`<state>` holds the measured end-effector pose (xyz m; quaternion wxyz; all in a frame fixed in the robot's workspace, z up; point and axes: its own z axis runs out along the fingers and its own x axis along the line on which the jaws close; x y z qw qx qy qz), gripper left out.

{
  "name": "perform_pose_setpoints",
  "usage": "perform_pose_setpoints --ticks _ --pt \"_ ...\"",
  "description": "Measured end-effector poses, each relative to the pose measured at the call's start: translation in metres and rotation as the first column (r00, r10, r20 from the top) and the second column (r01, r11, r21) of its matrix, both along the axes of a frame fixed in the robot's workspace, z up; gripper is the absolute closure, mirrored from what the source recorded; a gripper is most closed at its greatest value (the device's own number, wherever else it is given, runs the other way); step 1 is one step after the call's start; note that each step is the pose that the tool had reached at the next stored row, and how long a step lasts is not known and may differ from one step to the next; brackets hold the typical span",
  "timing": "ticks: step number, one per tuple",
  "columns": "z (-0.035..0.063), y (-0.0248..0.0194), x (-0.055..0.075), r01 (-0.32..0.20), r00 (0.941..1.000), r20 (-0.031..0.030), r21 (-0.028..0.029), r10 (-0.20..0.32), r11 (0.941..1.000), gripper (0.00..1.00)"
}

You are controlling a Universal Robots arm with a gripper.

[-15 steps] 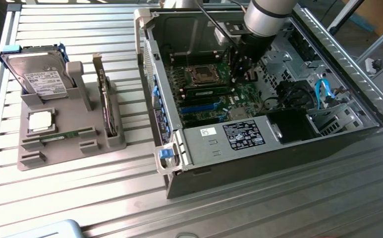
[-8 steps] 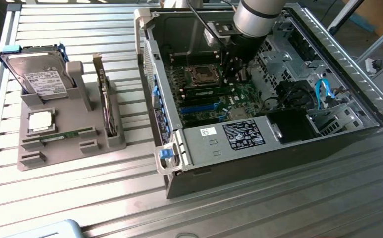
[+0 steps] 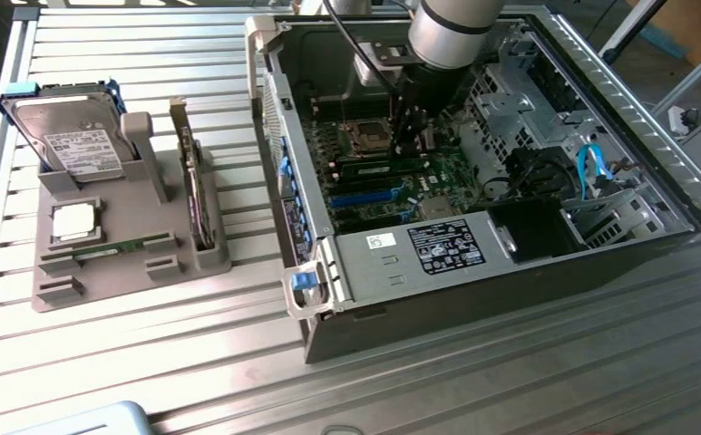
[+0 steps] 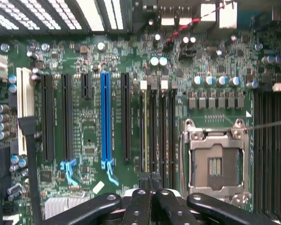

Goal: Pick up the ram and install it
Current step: 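Press down the ram until it locks into place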

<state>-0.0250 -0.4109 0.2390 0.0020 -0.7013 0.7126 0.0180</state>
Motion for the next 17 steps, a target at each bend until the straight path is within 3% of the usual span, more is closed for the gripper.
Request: perform_pose_setpoints --ticks 6,17 --pt "0.0 0.0 -0.0126 0.0 1.0 0.0006 0.0 0.0 1.0 0.89" --pt "-0.0019 -0.0001 -0.0126 0.0 1.0 0.0006 0.0 0.0 1.0 0.89"
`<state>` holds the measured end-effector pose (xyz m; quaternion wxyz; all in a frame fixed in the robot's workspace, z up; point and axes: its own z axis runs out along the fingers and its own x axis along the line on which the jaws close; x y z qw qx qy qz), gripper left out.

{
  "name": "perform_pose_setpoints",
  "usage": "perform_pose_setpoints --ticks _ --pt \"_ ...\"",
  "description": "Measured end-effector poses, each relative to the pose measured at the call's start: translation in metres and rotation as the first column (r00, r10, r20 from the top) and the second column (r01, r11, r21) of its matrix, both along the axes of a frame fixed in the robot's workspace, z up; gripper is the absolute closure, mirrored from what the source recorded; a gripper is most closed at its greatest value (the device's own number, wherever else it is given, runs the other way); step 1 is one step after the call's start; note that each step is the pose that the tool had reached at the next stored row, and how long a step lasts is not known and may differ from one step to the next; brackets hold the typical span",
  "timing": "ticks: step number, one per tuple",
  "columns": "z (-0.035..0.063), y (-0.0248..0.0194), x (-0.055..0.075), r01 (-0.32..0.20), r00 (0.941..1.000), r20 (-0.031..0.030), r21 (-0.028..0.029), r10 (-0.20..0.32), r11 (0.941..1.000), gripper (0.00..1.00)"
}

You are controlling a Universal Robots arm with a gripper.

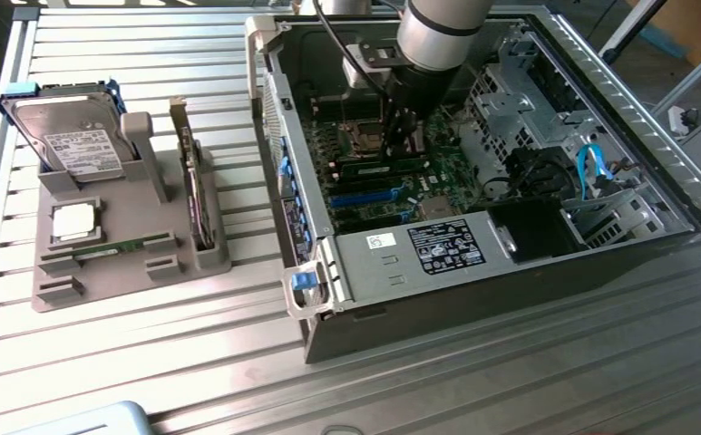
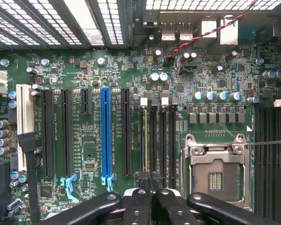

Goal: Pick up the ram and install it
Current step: 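Press down the ram until it locks into place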

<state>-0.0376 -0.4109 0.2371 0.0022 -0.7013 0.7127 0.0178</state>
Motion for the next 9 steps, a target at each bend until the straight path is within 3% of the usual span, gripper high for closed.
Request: perform_pose_setpoints --ticks 9 --pt "-0.0021 -0.0001 0.0 0.0 1.0 0.0001 -0.0007 0.0 1.0 0.89"
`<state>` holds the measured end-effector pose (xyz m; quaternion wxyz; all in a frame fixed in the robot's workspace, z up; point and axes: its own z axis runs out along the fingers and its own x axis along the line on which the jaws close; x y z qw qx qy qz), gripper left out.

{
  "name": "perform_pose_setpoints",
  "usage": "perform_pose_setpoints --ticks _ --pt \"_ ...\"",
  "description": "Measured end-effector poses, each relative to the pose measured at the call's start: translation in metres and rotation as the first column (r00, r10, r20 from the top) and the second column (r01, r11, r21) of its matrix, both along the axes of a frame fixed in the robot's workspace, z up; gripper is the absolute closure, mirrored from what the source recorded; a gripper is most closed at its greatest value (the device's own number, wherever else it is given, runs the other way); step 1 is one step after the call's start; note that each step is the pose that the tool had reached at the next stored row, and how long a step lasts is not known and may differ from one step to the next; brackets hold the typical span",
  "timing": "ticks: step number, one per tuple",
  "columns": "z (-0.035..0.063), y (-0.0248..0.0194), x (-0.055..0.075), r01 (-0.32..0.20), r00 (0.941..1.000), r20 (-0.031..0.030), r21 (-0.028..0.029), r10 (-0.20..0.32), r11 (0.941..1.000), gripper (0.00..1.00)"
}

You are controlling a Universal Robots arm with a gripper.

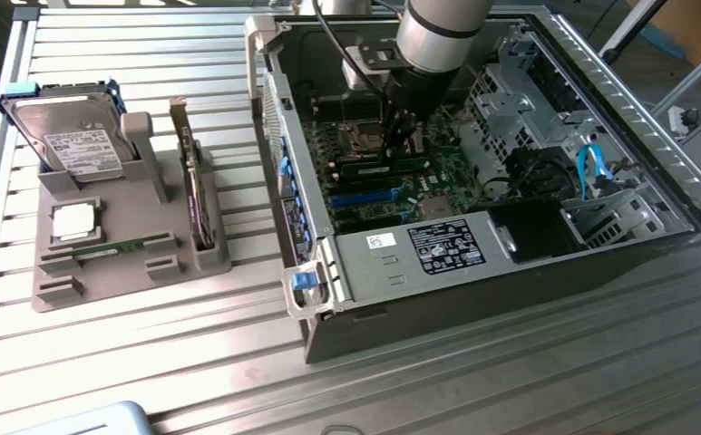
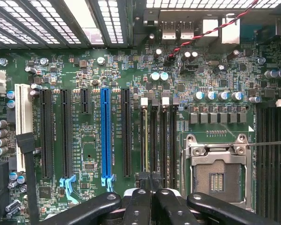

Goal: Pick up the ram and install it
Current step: 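Press down the ram until it locks into place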

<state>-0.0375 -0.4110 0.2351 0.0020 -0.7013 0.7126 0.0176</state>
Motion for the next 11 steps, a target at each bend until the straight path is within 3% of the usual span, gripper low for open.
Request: perform_pose_setpoints --ticks 11 --pt "-0.0049 -0.0002 -0.0001 0.0 1.0 0.0008 -0.0003 0.0 1.0 0.89"
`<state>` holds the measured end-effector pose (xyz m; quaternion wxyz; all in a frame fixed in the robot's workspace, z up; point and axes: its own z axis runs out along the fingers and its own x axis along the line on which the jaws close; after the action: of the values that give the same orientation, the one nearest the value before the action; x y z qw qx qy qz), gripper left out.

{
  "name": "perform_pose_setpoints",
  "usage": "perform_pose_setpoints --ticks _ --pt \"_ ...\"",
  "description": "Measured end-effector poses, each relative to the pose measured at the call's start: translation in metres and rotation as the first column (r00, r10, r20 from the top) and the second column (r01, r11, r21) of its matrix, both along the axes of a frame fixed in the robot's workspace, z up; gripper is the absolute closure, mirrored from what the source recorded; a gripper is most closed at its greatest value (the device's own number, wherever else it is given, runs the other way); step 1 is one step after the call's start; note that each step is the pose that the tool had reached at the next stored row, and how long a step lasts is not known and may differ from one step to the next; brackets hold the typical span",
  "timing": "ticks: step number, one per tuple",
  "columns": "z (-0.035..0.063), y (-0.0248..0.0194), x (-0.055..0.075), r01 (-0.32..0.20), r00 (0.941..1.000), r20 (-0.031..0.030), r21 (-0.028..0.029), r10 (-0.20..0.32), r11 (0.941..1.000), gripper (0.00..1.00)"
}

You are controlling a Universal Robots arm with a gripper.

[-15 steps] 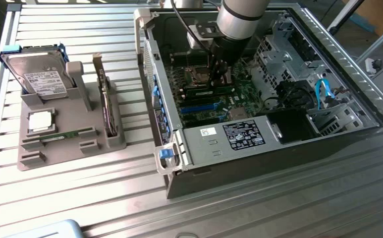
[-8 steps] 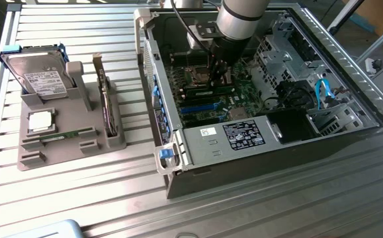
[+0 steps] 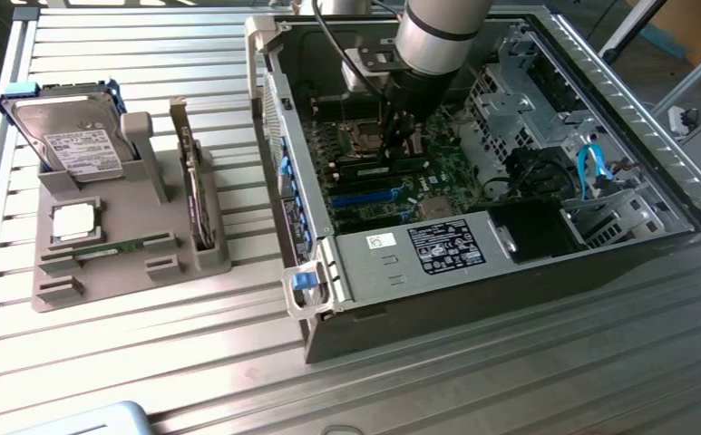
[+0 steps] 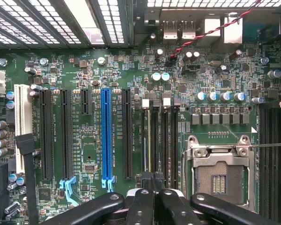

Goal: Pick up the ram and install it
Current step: 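Press down the ram until it locks into place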

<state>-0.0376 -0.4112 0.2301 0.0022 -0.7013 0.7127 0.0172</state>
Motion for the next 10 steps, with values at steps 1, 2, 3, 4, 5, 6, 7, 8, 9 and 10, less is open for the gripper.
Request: perform_pose_setpoints --ticks 1,2,3,4,5,6,7,8,9,10 --pt "-0.0002 0.0 0.0 0.0 1.0 0.0002 0.0004 0.0 1.0 0.89" --pt "-0.0002 0.0 0.0 0.0 1.0 0.0002 0.0003 0.0 1.0 0.89" --pt "0.0001 0.0 0.0 0.0 1.0 0.0002 0.0004 0.0 1.0 0.89" --pt "0.0006 0.0001 0.0 0.0 1.0 0.0004 0.0007 0.0 1.0 0.89" --pt "0.0016 0.0002 0.0001 0.0 1.0 0.0007 0.0014 0.0 1.0 0.89" --pt "0.0026 0.0002 0.0001 0.0 1.0 0.0007 0.0015 0.0 1.0 0.89" --pt "0.0033 0.0002 0.0001 0.0 1.0 0.0006 0.0012 0.0 1.0 0.89" --pt "0.0044 0.0001 0.0001 0.0 1.0 0.0004 0.0008 0.0 1.0 0.89" --pt "0.005 0.0001 0.0 0.0 1.0 0.0003 0.0007 0.0 1.0 0.89" --pt "0.0058 0.0001 0.0 0.0 1.0 0.0003 0.0005 0.0 1.0 0.89"
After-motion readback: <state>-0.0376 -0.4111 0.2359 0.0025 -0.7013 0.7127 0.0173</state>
